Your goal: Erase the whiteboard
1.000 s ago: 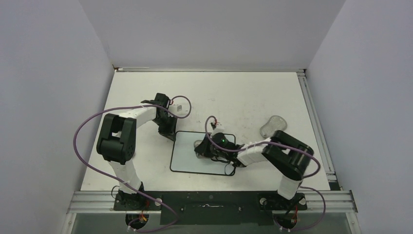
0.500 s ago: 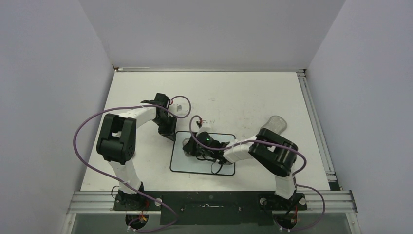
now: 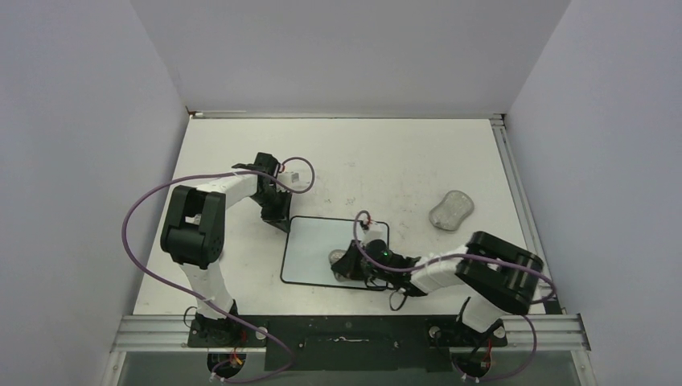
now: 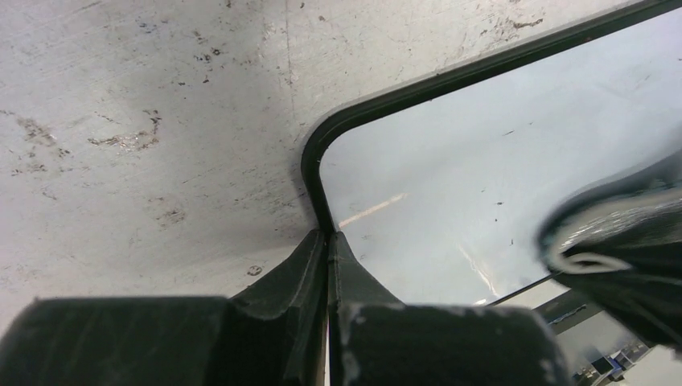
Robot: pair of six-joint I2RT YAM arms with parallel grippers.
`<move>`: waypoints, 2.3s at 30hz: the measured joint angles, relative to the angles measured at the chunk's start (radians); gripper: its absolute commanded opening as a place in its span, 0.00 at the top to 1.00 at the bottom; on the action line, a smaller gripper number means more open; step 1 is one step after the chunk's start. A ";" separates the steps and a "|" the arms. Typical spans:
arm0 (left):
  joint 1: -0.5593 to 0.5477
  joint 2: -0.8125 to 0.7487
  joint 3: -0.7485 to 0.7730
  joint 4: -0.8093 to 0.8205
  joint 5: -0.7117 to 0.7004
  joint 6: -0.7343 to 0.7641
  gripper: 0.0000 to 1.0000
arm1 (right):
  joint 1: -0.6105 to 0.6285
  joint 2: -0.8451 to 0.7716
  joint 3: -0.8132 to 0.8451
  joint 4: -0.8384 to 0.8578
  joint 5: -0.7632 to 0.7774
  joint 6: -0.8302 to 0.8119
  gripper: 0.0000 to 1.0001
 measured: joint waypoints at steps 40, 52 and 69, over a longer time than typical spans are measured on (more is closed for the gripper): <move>0.012 0.015 0.051 -0.003 -0.002 0.016 0.91 | -0.080 -0.172 -0.016 -0.261 0.051 -0.065 0.95; 0.037 -0.063 0.107 -0.043 0.022 0.045 0.63 | -0.376 -0.412 0.051 -0.696 0.238 -0.174 0.95; 0.063 -0.196 0.109 -0.080 -0.005 0.073 0.04 | -0.515 -0.365 0.275 -0.816 0.243 -0.327 0.10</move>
